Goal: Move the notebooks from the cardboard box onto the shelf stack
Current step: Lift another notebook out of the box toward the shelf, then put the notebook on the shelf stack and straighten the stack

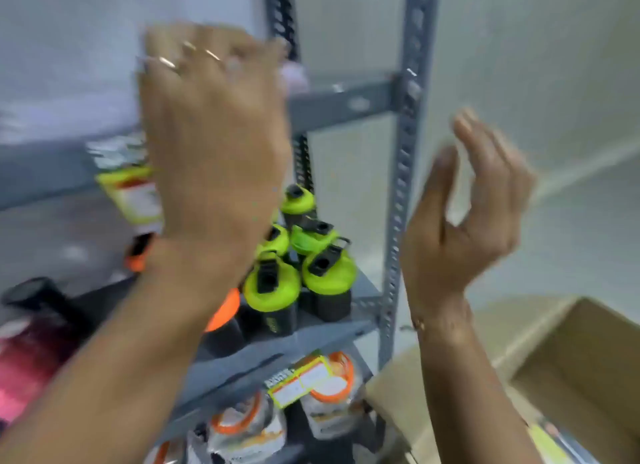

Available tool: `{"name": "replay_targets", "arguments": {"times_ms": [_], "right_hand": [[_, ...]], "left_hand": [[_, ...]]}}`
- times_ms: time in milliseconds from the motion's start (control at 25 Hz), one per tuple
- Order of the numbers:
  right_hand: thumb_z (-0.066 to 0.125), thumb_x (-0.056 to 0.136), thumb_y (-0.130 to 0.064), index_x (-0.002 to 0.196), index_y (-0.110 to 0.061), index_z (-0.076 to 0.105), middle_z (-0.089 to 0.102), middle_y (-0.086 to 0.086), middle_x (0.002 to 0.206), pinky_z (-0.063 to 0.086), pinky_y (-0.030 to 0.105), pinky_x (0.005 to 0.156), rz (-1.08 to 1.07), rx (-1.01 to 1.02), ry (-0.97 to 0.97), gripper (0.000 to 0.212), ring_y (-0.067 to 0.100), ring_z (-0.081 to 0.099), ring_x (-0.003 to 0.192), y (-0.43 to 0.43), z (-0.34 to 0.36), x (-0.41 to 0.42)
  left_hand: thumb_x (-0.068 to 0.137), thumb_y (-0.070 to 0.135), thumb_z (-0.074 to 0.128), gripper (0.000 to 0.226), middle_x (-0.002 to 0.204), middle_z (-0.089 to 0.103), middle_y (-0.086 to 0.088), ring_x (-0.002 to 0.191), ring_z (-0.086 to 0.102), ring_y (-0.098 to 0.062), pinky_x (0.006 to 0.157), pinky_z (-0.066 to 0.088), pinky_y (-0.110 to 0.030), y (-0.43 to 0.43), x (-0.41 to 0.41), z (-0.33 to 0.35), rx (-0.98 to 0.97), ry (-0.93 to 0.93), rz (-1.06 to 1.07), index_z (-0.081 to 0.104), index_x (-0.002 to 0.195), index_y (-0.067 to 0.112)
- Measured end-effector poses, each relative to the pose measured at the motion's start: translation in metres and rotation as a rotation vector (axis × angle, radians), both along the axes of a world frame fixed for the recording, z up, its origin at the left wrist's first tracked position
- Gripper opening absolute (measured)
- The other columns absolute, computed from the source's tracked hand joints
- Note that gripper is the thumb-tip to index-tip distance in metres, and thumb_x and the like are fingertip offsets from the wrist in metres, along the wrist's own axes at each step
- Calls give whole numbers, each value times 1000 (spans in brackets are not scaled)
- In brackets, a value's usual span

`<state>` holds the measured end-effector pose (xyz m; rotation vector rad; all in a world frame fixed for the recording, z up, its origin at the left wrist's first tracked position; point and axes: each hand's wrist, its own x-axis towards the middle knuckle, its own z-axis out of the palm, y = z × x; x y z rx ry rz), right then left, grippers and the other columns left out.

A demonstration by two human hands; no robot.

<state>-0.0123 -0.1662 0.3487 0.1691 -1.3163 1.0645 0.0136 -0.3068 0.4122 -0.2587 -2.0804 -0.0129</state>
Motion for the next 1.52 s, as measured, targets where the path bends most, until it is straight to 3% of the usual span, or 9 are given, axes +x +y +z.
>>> {"name": "replay_targets", "arguments": {"times_ms": [80,200,320,520,800,1080,1280,1400,1520], "right_hand": [[51,89,-12,111,5,59,58,9,114,39,25,101,-86,-235,-322,29,30,56,111,62,-109,5],[44,81,-26,126,5,47,50,22,133,29,30,107,-260,-705,-1123,54,36,43,126,155,-288,31],[53,85,-21,133,5,35,41,28,139,30,46,110,-410,-946,-1802,57,39,35,131,200,-417,83],[59,86,-32,142,-6,19,22,20,150,25,45,112,-409,-1103,-2072,73,35,21,138,195,-497,112],[63,83,-27,121,-4,41,37,19,135,31,47,105,-519,-1428,-1872,50,37,32,126,231,-503,123],[64,83,-20,113,4,48,42,23,129,29,47,103,-639,-1254,-1452,41,37,34,124,207,-405,93],[67,80,-8,115,15,49,46,33,113,39,18,94,-481,-777,-650,46,28,48,107,150,-240,76],[68,82,-23,124,-16,50,49,19,126,47,34,101,-152,-546,-281,46,26,55,115,95,-132,66],[65,87,-34,123,-29,50,50,10,133,46,32,100,76,-273,-137,39,18,54,119,38,-25,60]], "left_hand": [[82,6,57,26,95,71,-17,87,64,-38,75,54,-46,86,-12,-77,-20,-135,-338,70,104,6],[84,3,54,26,103,70,-13,96,63,-37,78,52,-40,208,-26,-219,2,-995,-558,69,103,12],[88,8,50,25,116,66,-21,108,61,-37,86,50,-39,275,-29,-381,-195,-1687,-434,65,108,8],[89,13,49,45,139,45,-19,128,46,-34,104,41,-41,272,1,-548,-187,-1869,47,39,132,5],[86,9,56,34,128,54,-22,118,53,-40,97,46,-43,283,-2,-554,-46,-1683,181,56,119,3],[89,0,48,25,117,60,-22,111,56,-39,93,47,-44,268,-22,-435,-38,-1398,-184,64,108,-1],[81,6,60,35,97,64,-16,87,60,-30,78,40,-30,167,12,-255,334,-560,-457,64,116,3],[84,17,56,42,90,60,-7,80,50,-6,81,39,-6,85,43,-142,419,-108,-442,58,123,3],[84,22,57,43,90,50,3,77,39,4,80,29,6,9,76,-44,449,142,-266,59,124,5]]}}
